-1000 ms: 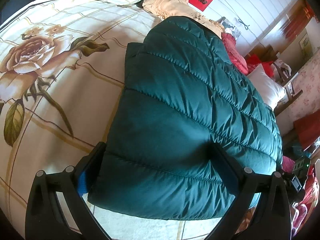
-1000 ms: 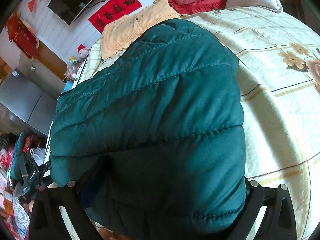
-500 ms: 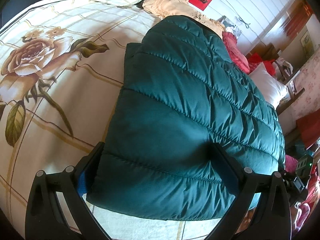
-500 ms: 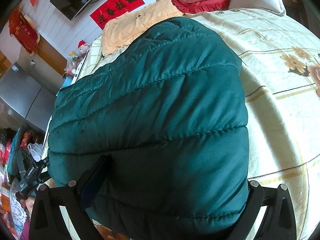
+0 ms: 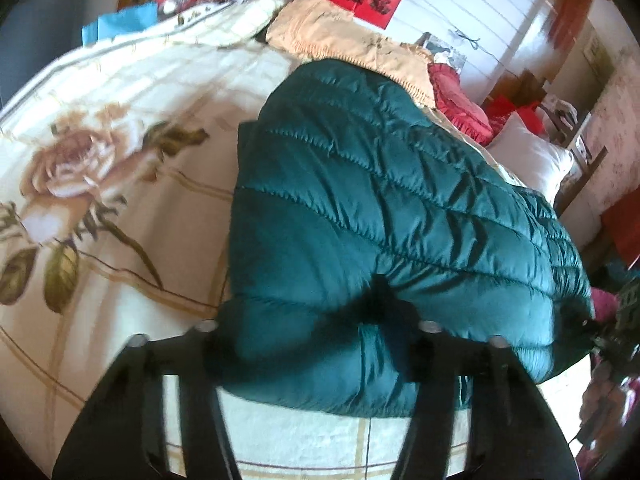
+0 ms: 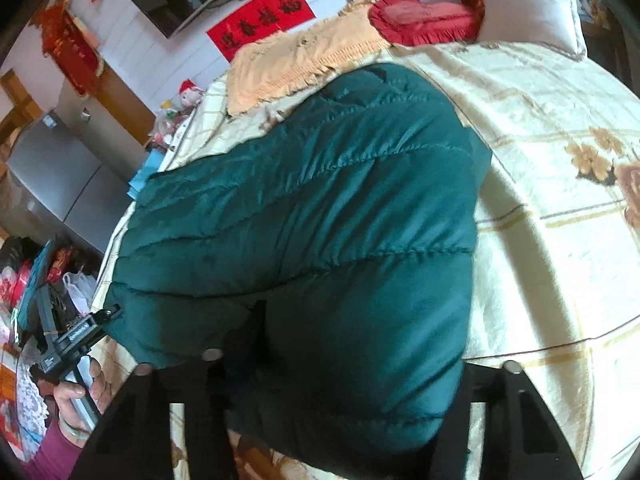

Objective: Fold large clothes

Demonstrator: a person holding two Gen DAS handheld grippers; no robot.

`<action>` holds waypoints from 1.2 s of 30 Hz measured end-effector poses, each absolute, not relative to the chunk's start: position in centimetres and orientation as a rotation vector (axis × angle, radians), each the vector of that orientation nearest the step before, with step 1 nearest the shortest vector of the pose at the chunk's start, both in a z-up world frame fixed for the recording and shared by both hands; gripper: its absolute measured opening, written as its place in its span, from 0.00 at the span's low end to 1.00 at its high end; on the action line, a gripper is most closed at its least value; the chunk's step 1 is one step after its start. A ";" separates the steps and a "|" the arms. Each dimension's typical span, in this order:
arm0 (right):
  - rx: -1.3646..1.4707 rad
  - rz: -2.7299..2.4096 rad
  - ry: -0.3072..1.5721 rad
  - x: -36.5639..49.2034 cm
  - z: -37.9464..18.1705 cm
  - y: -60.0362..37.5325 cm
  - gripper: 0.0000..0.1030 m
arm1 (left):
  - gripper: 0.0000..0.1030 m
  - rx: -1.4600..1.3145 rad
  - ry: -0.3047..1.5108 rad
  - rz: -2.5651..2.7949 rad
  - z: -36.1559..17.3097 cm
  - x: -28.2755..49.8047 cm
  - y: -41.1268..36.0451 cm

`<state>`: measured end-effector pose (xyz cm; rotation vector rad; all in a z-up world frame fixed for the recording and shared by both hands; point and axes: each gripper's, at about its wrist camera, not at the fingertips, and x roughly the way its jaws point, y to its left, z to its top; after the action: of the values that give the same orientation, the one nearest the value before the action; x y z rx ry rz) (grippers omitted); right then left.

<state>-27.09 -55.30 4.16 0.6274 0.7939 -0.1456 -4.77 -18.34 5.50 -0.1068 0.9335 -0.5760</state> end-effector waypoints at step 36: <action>0.422 -0.363 0.769 -38.2 9.6 -48.3 0.82 | 0.67 0.014 0.887 -0.428 8.1 -18.7 -10.0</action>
<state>-38.24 -48.29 9.64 0.4223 0.7690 -0.3635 -18.67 -10.00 8.12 0.0143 0.8866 -0.4276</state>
